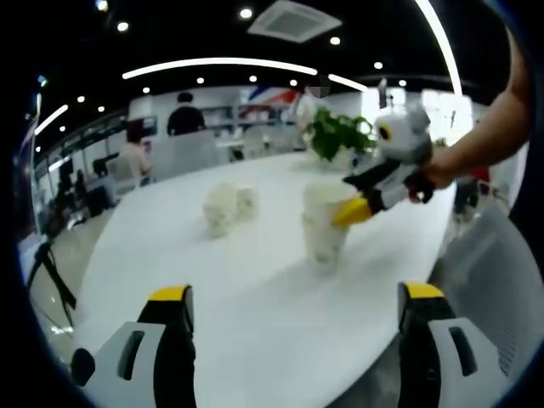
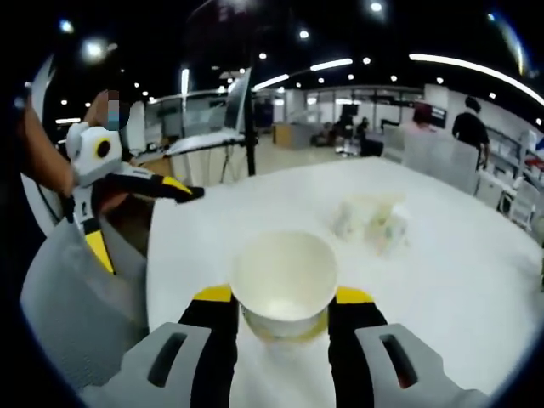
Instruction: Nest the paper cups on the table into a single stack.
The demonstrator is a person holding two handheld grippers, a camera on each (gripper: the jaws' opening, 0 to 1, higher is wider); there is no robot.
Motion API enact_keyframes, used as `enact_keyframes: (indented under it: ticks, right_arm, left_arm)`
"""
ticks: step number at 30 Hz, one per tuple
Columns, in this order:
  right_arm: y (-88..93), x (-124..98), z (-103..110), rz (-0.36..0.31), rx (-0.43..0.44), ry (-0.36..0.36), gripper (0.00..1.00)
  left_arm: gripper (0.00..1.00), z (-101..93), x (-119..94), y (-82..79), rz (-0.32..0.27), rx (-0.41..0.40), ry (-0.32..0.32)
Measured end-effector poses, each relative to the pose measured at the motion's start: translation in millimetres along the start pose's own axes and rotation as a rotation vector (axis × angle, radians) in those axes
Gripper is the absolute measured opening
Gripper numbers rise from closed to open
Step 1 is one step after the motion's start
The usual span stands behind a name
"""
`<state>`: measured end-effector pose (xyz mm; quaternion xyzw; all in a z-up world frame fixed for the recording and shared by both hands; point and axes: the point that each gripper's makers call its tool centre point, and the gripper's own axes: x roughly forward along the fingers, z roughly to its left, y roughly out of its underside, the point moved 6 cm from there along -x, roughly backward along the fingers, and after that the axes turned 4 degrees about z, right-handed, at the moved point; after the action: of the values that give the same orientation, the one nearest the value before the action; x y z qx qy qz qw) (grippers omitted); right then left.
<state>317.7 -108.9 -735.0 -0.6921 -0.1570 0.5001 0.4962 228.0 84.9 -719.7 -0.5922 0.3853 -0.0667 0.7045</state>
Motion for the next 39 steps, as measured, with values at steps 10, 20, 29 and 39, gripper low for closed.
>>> enact_keyframes:
  ticks: [10, 20, 29, 39]
  right_arm:
    - [-7.7, -4, 2, -0.012, -0.009, -0.004, 0.67]
    - [-13.4, -35, -13, -0.071, 0.023, 0.054, 0.80]
    - [8.5, -74, -30, -0.102, 0.057, 0.115, 0.99]
    - [47.1, -105, -46, -0.101, 0.148, 0.197, 1.00]
  left_arm:
    - [0.99, 0.4, 1, 0.0, 0.003, 0.003, 0.002]
    - [0.99, 0.0, 0, -1.8, -0.004, -0.002, 0.000]
    - [0.99, 3.2, -2, -6.5, -0.042, -0.021, -0.006]
    - [0.99, 16.8, -6, -11.4, -0.097, -0.124, -0.034]
